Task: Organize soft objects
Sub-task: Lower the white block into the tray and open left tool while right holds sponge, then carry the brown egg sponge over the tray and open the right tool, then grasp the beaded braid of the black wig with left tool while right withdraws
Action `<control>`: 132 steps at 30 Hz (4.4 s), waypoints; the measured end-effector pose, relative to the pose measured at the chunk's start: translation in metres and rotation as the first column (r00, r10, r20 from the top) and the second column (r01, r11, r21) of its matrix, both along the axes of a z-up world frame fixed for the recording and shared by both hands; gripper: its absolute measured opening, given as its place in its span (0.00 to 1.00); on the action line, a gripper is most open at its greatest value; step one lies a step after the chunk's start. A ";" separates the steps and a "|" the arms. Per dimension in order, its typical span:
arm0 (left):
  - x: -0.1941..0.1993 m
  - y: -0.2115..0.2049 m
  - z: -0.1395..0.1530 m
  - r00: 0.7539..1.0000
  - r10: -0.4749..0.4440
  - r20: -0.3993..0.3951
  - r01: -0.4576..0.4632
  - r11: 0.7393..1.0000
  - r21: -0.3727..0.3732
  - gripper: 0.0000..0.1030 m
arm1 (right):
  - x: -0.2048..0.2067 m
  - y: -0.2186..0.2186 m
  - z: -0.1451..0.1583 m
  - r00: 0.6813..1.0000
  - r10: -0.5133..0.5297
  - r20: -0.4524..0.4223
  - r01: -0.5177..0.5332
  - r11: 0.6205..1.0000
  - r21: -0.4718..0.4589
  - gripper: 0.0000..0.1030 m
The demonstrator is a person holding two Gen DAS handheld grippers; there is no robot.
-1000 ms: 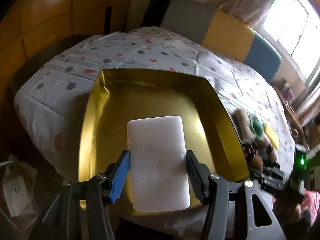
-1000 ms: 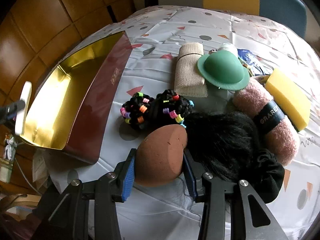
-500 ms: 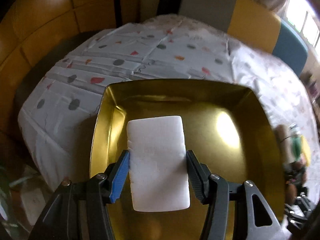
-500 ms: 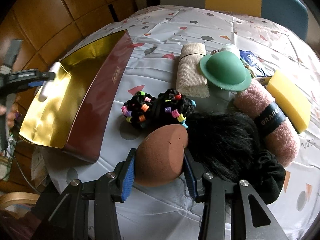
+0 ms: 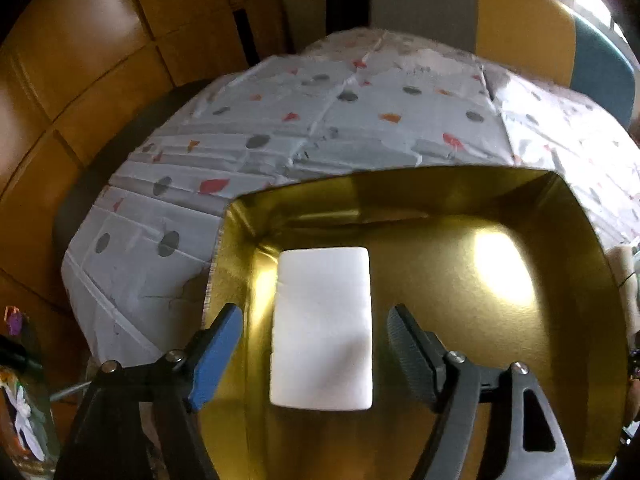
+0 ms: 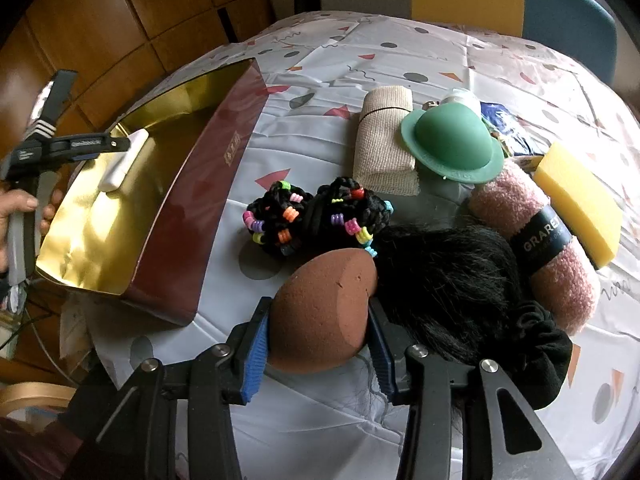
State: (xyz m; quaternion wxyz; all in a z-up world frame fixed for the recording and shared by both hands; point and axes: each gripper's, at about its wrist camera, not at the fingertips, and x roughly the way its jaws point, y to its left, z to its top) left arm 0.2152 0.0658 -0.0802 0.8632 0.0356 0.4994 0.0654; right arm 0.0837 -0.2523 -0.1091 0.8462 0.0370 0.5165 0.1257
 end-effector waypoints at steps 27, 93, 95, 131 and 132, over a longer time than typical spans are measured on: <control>-0.143 -0.016 0.065 0.981 -0.053 0.187 0.090 0.977 -0.195 0.78 | -0.007 0.014 -0.001 0.999 -0.012 0.044 0.017 0.994 -0.105 0.46; -0.169 0.043 0.061 0.980 0.072 0.185 -0.032 0.977 -0.211 0.78 | 0.058 0.227 0.035 0.971 0.236 0.042 -0.239 0.968 0.071 0.64; -0.169 0.042 0.060 0.981 0.072 0.182 -0.032 0.977 -0.212 0.78 | 0.057 0.224 0.039 0.972 0.228 0.054 -0.232 0.970 0.077 0.67; -0.150 -0.096 0.078 0.906 -0.392 0.160 0.422 0.870 -0.254 0.61 | -0.021 -0.097 0.093 0.880 -0.395 0.265 0.404 0.914 0.020 0.85; -0.148 -0.108 0.078 0.887 -0.432 0.161 0.460 0.854 -0.243 0.60 | -0.024 -0.108 0.089 0.871 -0.414 0.263 0.422 0.906 0.030 0.85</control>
